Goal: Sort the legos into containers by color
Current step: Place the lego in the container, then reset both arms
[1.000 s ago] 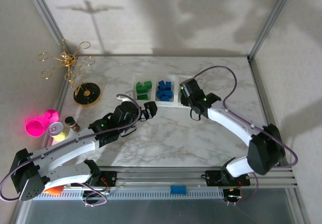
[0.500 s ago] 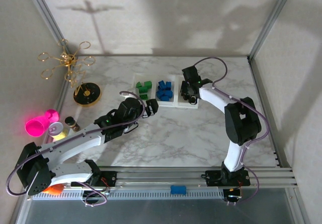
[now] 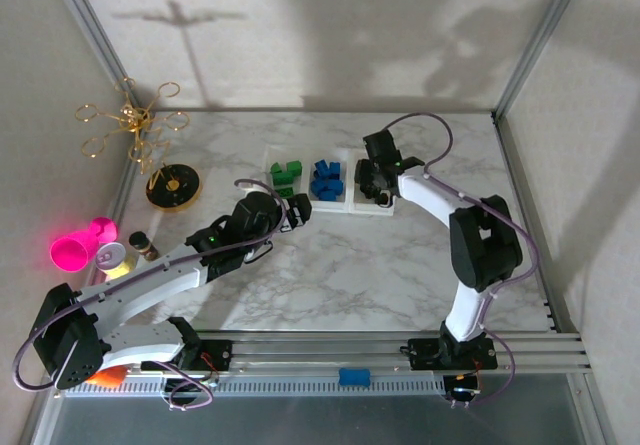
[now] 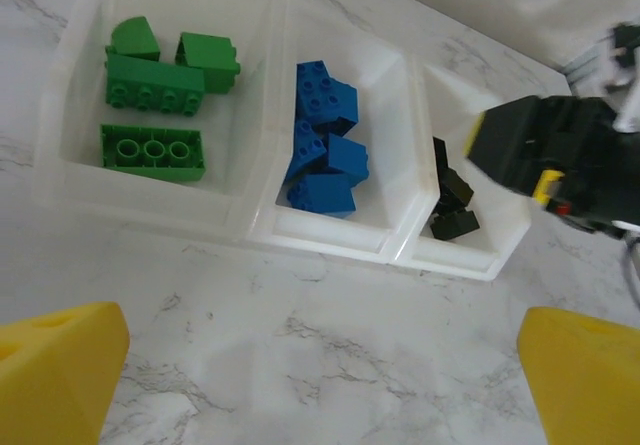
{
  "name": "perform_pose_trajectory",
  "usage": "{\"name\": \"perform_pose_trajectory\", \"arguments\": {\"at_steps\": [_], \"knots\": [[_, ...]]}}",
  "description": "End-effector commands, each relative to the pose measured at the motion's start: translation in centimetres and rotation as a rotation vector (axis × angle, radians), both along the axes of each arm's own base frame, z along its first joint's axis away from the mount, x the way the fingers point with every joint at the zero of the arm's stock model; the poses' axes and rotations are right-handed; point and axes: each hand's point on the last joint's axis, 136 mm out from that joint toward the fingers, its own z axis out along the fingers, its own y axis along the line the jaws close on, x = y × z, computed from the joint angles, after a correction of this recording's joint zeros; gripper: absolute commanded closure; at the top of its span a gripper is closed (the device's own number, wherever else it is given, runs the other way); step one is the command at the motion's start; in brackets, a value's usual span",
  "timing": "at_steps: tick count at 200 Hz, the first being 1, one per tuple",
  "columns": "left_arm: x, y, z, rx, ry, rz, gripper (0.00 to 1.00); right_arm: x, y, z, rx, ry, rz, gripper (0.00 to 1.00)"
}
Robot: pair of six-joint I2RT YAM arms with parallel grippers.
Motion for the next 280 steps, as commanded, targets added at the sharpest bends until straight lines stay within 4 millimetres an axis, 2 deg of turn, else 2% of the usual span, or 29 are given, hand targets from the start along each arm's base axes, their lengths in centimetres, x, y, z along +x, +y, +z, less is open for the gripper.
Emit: {"name": "perform_pose_trajectory", "arguments": {"at_steps": [1,19,35,57,75,90,111,125,134,157,171,183,188,200,206,209,218,243,251,259,280], "knots": [[0.5,2.2,2.1,0.048,-0.097,0.068,0.00,-0.4,-1.4,6.2,0.016,-0.135,-0.011,0.21],[0.5,4.8,3.5,0.114,-0.181,0.146,0.00,-1.5,-4.2,9.5,0.024,-0.236,-0.079,0.02],[0.5,8.5,4.2,0.205,-0.233,0.285,0.00,-2.7,-7.9,11.2,0.028,-0.323,-0.169,0.01],[0.4,13.5,4.1,0.336,-0.304,0.464,0.00,-5.1,-13.5,11.7,-0.097,-0.467,-0.300,0.01],[0.2,17.9,2.7,0.419,-0.335,0.620,0.00,-7.3,-18.3,9.9,-0.175,-0.534,-0.411,0.01],[0.8,21.1,0.7,0.431,-0.323,0.688,0.00,-9.0,-21.8,7.4,-0.239,-0.563,-0.490,0.01],[1.2,24.7,-1.6,0.437,-0.319,0.785,0.00,-10.1,-24.3,3.5,-0.226,-0.577,-0.522,0.01],[1.3,25.7,-2.4,0.432,-0.348,0.804,0.00,-10.1,-24.9,1.4,-0.177,-0.572,-0.523,0.01],[1.2,26.1,-2.5,0.424,-0.387,0.797,0.00,-9.7,-24.3,0.6,-0.157,-0.580,-0.484,0.01],[2.0,26.5,-3.5,0.404,-0.436,0.750,0.00,-7.2,-22.1,0.3,-0.117,-0.601,-0.342,0.01],[2.8,26.4,-4.3,0.403,-0.434,0.703,0.00,-5.9,-20.9,0.9,-0.110,-0.643,-0.265,0.01],[3.0,26.1,-4.3,0.408,-0.461,0.674,0.00,-5.3,-20.3,1.7,-0.134,-0.691,-0.210,0.01],[3.0,26.1,-4.1,0.397,-0.482,0.664,0.00,-5.3,-20.3,2.2,-0.140,-0.727,-0.204,0.01],[3.4,26.7,-4.9,0.367,-0.468,0.656,0.00,-5.3,-20.0,1.5,-0.126,-0.730,-0.171,0.01],[3.5,27.1,-5.3,0.350,-0.468,0.666,0.01,-5.6,-19.6,1.4,-0.122,-0.759,-0.150,0.01],[3.5,27.1,-5.2,0.350,-0.480,0.661,0.00,-6.3,-19.5,0.7,-0.123,-0.756,-0.142,0.01],[4.0,26.3,-5.6,0.355,-0.461,0.608,0.00,-6.9,-19.5,0.5,-0.127,-0.778,-0.143,0.01],[5.4,24.7,-6.4,0.374,-0.479,0.507,0.00,-6.6,-19.6,0.1,-0.130,-0.745,-0.152,0.01],[6.2,24.2,-7.3,0.390,-0.408,0.469,0.00,-6.7,-19.5,0.2,-0.131,-0.755,-0.150,0.01],[6.1,24.1,-6.8,0.396,-0.449,0.477,0.00,-6.7,-19.6,0.2,-0.134,-0.749,-0.151,0.01],[6.2,24.1,-7.0,0.404,-0.433,0.478,0.01,-6.5,-19.1,0.1,-0.139,-0.748,-0.133,0.01]]}}
